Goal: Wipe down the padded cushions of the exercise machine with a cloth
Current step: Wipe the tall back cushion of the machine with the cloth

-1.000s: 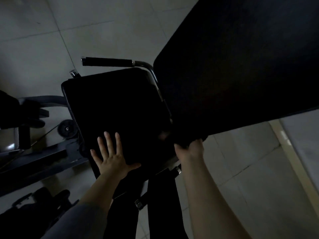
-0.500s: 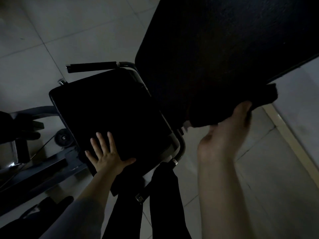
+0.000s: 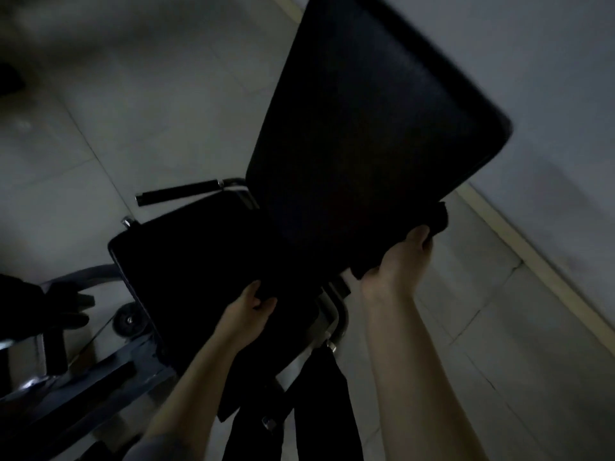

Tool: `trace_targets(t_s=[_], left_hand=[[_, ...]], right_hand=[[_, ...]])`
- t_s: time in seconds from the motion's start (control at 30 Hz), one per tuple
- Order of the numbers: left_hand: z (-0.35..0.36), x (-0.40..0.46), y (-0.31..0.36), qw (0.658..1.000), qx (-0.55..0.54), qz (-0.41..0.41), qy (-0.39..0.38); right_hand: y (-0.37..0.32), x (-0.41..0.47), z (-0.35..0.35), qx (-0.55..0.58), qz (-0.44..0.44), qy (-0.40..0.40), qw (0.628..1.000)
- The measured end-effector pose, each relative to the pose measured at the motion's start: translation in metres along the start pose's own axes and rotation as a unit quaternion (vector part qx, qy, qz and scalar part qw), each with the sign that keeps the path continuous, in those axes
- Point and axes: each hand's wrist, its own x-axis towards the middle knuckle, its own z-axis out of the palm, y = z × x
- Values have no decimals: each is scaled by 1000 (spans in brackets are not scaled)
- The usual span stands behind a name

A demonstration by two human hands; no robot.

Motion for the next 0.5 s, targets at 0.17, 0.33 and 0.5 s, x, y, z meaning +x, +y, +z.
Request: trace_targets(t_s=[0.17, 0.33, 0.5], left_hand=[[1, -24, 145, 954, -77, 282, 66], [5, -30, 216, 944, 46, 317, 80], [16, -28, 217, 935, 100, 302, 157]], right_hand=[[-82, 12, 15, -11, -174, -8, 985], [-139, 37, 39, -316, -402, -100, 853], [-128, 52, 34, -528, -576, -139, 608]])
